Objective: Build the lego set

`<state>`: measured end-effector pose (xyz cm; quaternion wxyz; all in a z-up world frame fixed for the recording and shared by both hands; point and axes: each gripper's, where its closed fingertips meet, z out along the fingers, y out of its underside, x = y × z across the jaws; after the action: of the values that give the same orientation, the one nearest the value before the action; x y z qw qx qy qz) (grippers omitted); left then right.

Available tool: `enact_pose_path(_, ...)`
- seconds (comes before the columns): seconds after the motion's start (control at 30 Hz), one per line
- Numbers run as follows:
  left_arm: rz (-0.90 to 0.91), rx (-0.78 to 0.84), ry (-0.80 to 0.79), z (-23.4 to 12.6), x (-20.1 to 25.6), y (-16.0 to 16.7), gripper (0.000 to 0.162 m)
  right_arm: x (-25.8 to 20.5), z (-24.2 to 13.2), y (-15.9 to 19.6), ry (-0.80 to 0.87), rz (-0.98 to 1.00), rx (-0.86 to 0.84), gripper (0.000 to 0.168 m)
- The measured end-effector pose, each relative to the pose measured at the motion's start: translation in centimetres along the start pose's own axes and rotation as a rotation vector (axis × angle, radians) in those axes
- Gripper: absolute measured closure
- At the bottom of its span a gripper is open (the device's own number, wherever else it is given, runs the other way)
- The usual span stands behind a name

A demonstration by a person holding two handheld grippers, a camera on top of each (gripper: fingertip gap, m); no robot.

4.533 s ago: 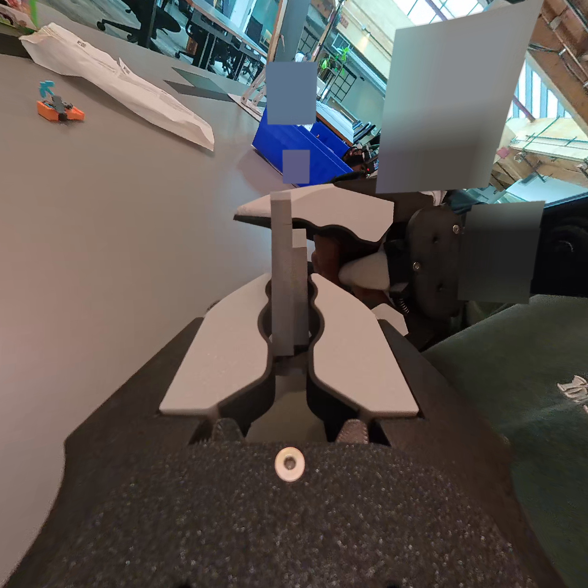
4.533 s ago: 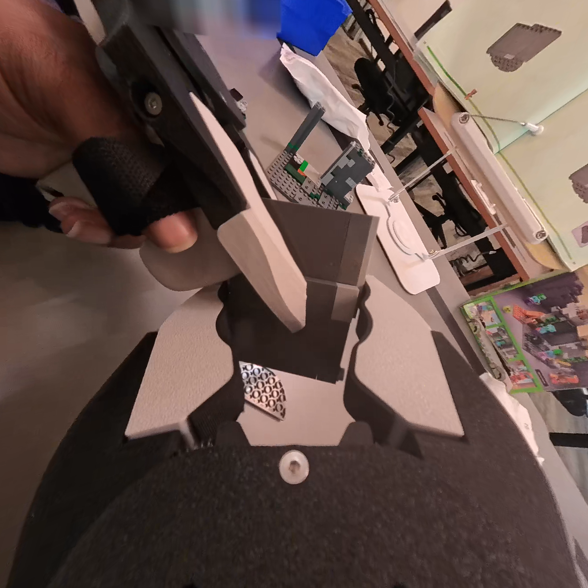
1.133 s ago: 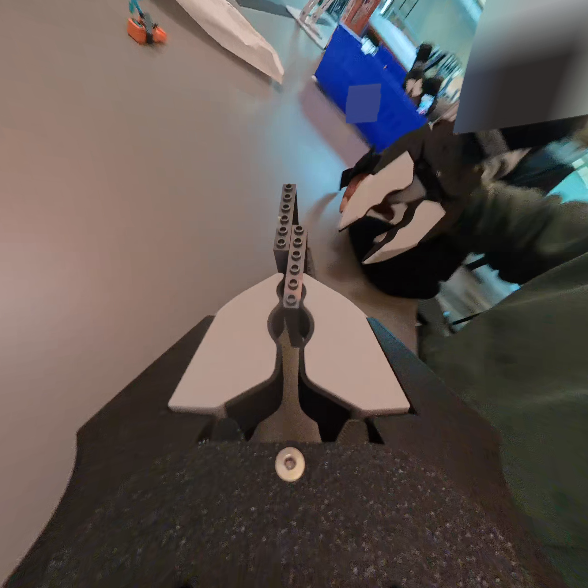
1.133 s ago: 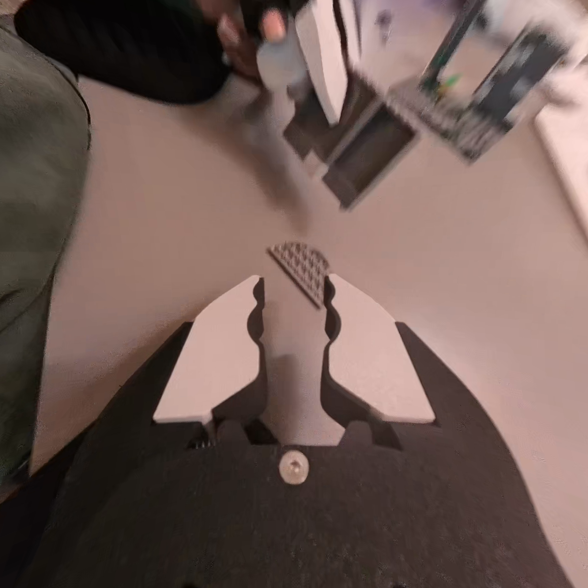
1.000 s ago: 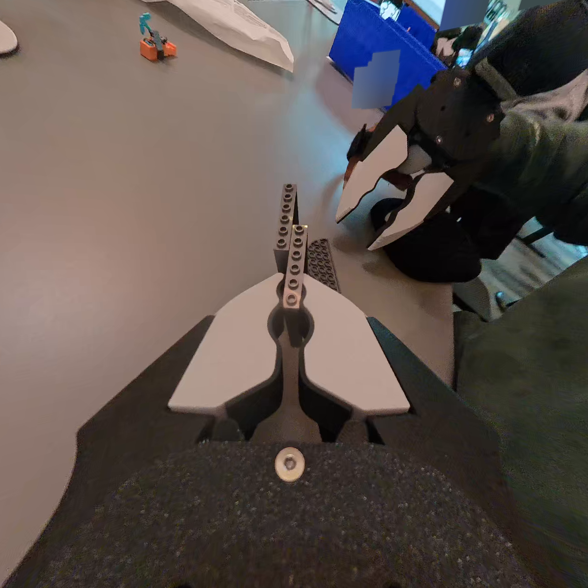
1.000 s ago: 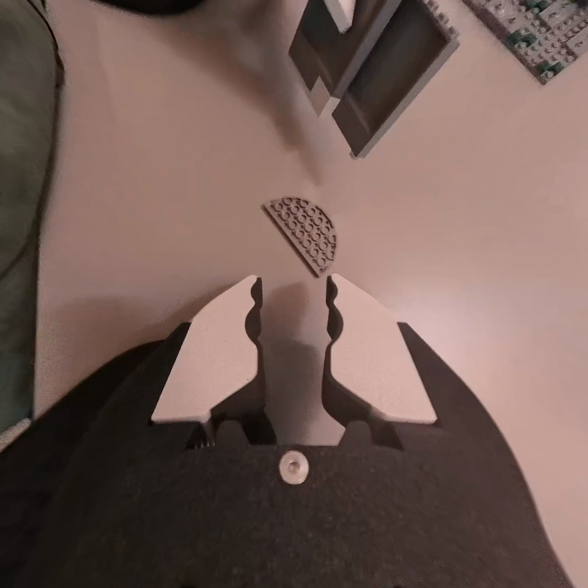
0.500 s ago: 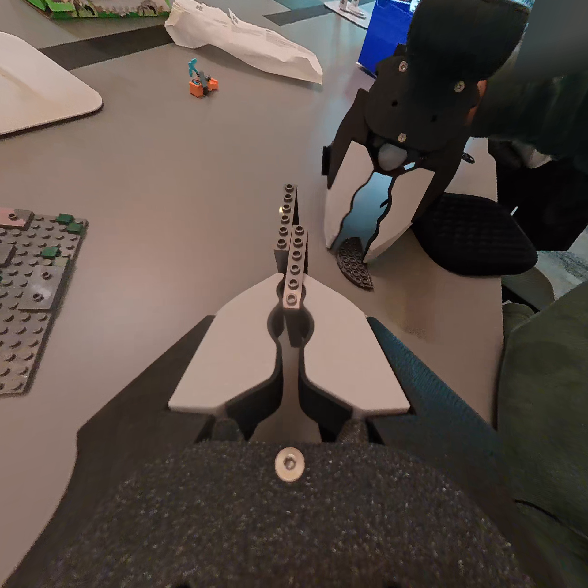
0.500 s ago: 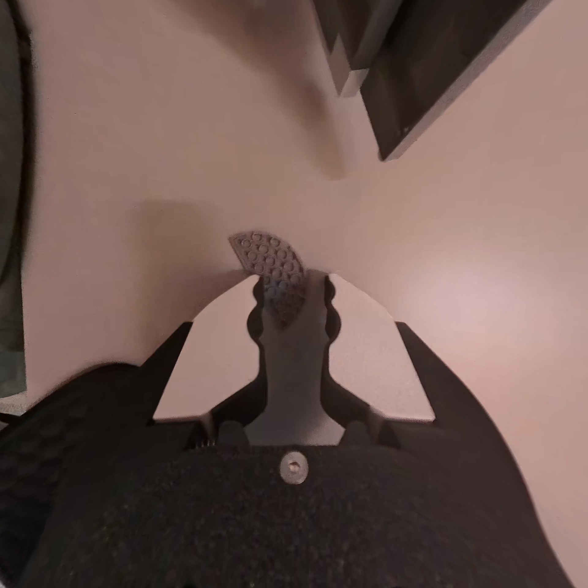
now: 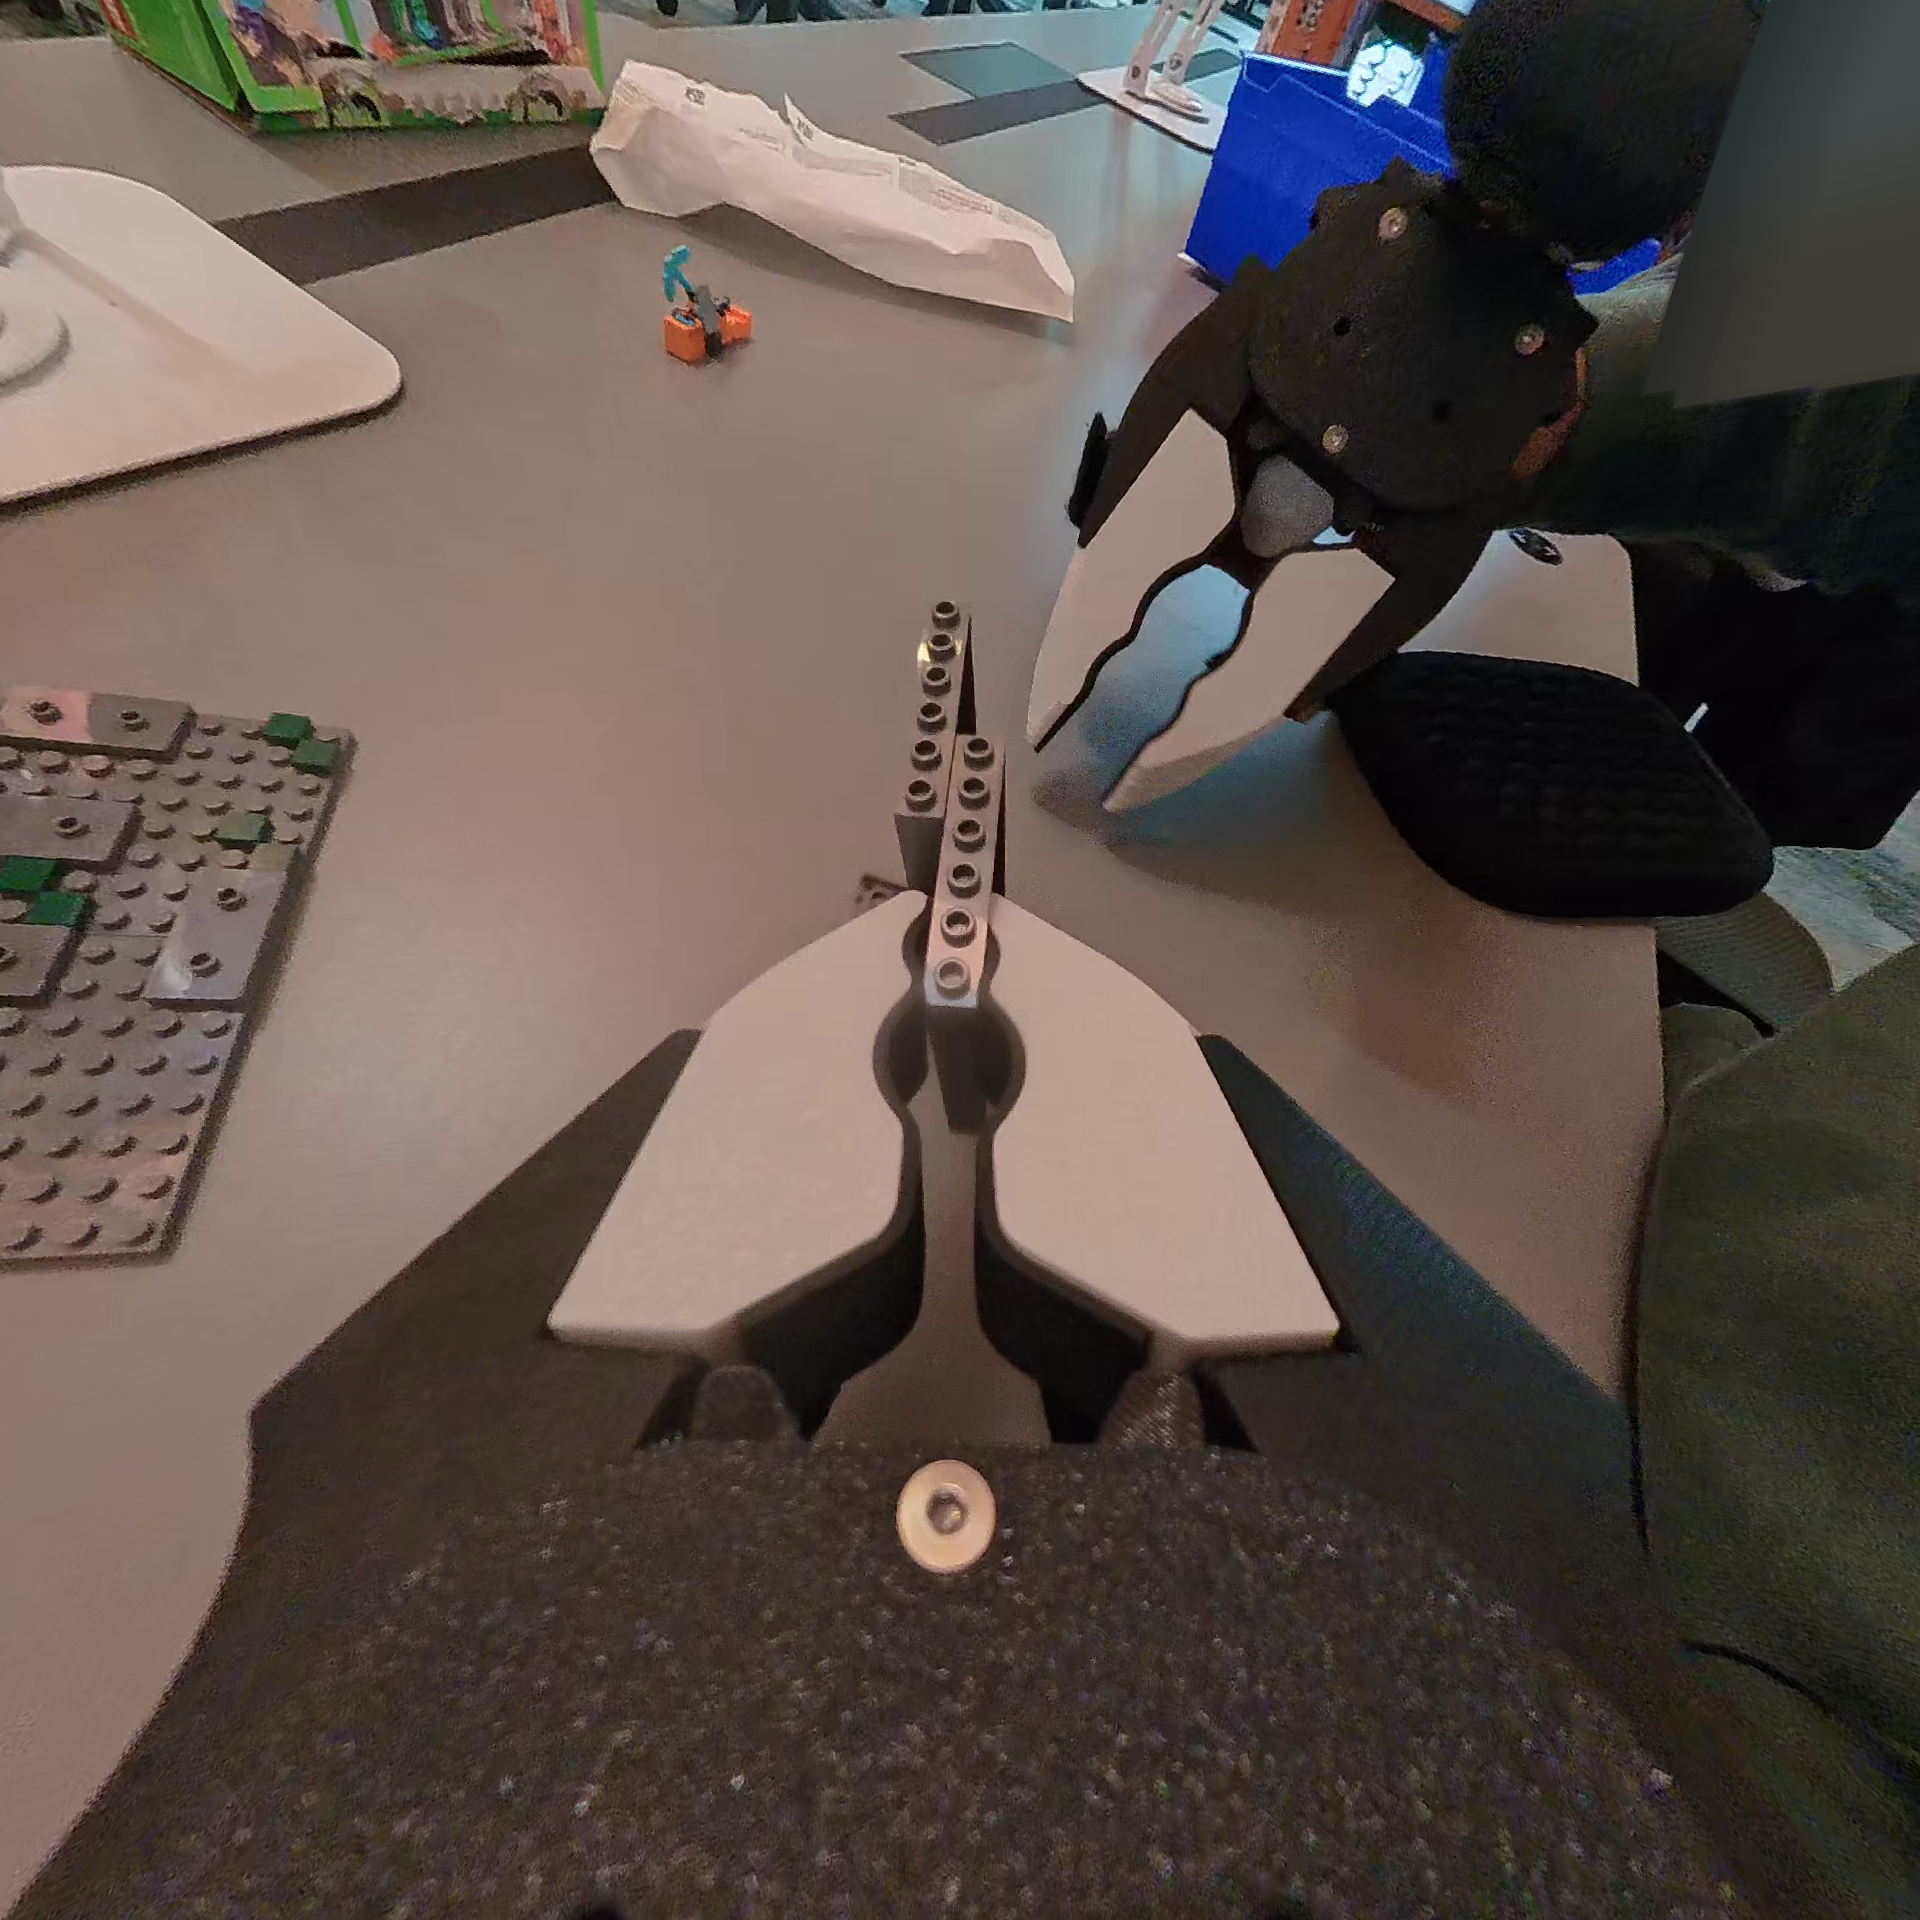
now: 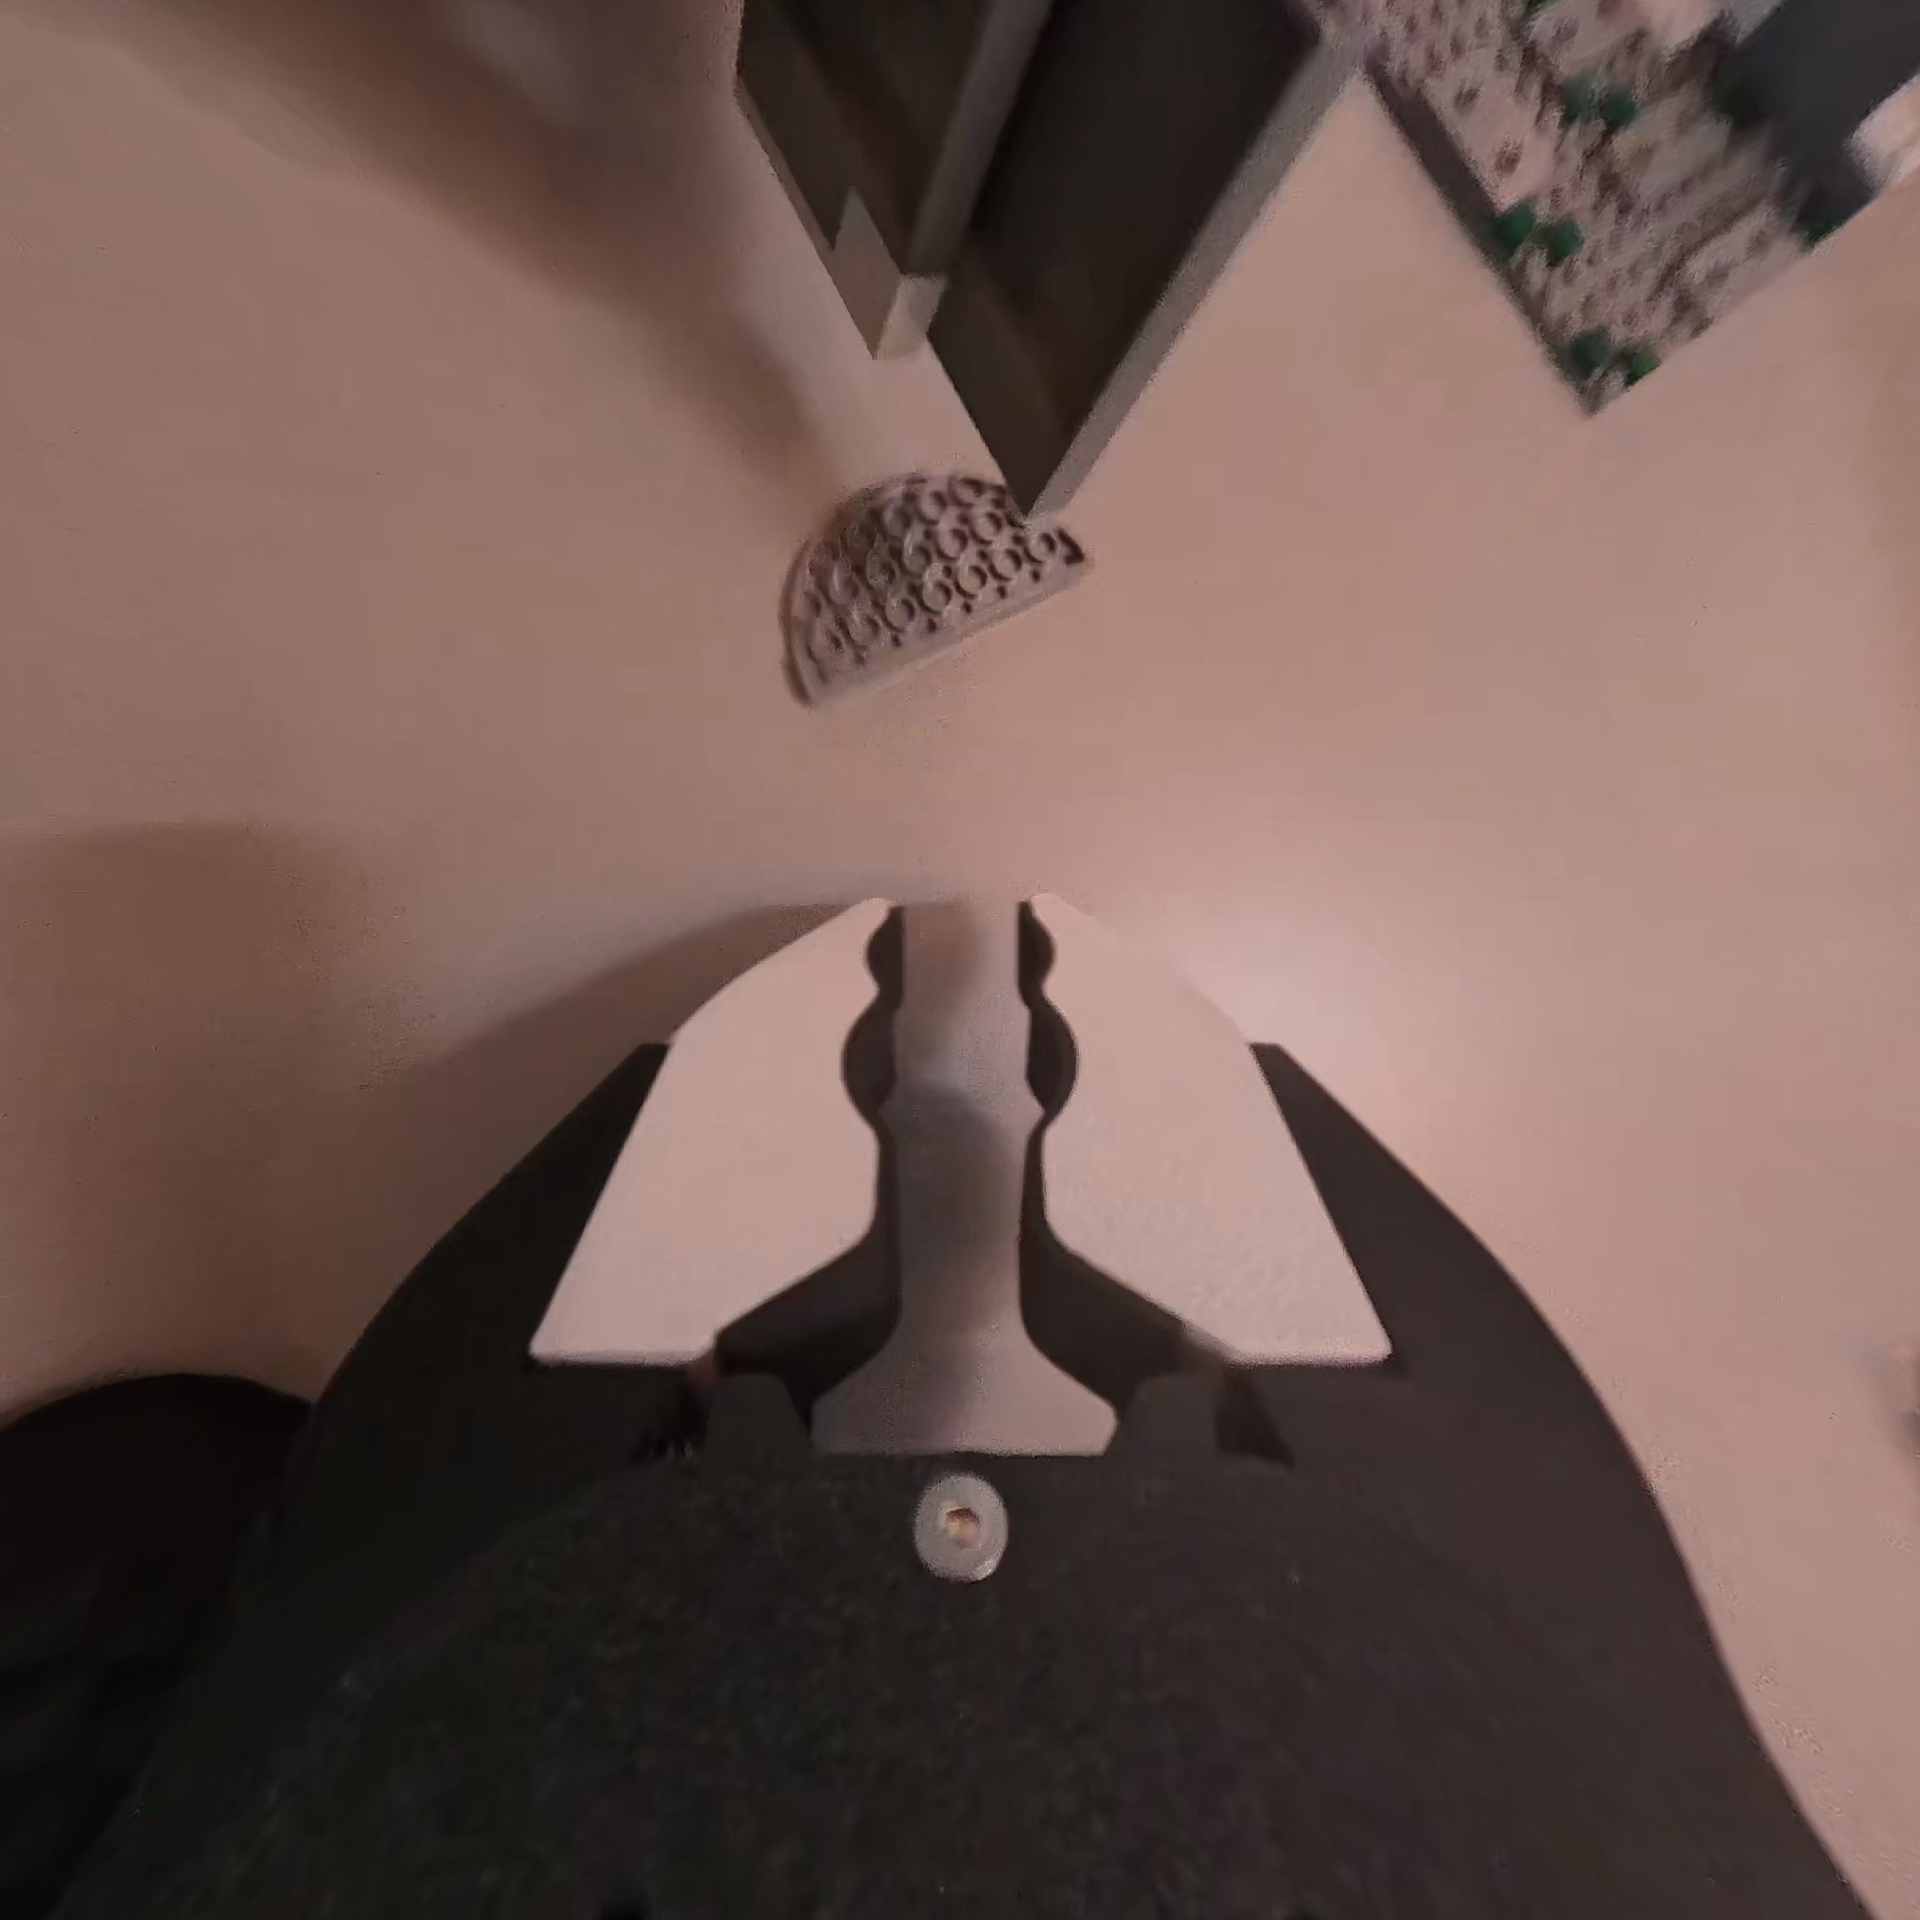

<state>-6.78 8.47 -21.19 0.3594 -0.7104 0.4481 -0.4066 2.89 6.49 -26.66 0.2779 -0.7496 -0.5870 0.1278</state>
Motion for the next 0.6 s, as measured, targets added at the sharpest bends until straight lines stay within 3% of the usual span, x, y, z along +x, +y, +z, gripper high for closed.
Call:
enact_pose_path(0.03,0.004,0.000,-0.009,-0.1,-0.1,0.0,0.159,-0.2,0.2,-0.1,-0.028,0.063,-0.005,0.140)
enact_pose_path(0.13,0.014,0.001,-0.052,-0.6,-0.9,-0.3,0.159,-1.1,1.0,-1.8,-0.061,0.147,0.030,0.124)
enact_pose_path(0.27,-0.010,0.019,-0.103,-2.1,-2.3,-0.8,0.159,-0.8,2.5,-4.5,0.047,-0.008,0.055,0.113)
enact_pose_path(0.47,-0.029,0.056,-0.129,-4.0,-2.8,-1.0,0.159,-0.5,4.9,-5.5,-0.095,-0.055,0.027,0.107)
enact_pose_path(0.6,-0.037,0.065,-0.123,-4.5,-2.7,-0.6,0.159,-0.1,5.1,-5.1,-0.226,-0.064,0.019,0.121)
